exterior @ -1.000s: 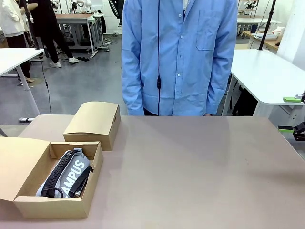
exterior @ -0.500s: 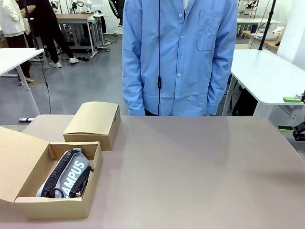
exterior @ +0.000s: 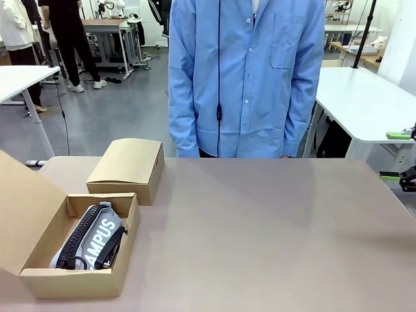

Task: Place items inside the box.
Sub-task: Close the lid of the Mailer Box closest to the robot.

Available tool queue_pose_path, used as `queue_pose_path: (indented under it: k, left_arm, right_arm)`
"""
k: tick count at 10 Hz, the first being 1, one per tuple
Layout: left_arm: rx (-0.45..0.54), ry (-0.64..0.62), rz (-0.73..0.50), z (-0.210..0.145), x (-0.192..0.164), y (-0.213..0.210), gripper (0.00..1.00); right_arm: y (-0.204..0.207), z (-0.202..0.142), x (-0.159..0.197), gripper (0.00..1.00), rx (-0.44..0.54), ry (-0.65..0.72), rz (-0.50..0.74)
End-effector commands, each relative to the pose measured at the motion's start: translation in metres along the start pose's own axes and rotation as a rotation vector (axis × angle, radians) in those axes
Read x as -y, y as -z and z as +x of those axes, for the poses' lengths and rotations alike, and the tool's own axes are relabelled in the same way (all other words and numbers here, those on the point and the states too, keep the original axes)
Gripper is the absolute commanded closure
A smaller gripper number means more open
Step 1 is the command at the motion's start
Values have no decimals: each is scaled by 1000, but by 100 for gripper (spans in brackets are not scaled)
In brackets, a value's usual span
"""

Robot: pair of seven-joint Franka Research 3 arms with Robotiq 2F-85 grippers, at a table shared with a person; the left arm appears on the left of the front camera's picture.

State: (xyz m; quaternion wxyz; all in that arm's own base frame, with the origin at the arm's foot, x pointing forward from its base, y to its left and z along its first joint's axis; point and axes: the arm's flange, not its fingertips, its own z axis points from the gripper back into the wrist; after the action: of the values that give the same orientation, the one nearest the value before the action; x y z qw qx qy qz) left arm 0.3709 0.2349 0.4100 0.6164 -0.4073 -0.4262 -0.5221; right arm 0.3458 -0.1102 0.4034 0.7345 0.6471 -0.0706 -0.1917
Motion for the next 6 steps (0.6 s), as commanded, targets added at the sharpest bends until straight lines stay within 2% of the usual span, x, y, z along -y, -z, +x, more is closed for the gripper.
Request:
queue_pose_path:
  k: [1, 4, 6]
  left_arm:
    - [14, -33, -7, 27, 23, 13, 0]
    - [64, 43, -23, 65, 52, 36, 0]
    - [86, 100, -95, 78, 78, 58, 0]
  right_arm:
    - [0, 0, -6, 0, 2, 15, 19]
    - [0, 0, -6, 0, 2, 15, 19]
    - [0, 0, -6, 0, 2, 15, 19]
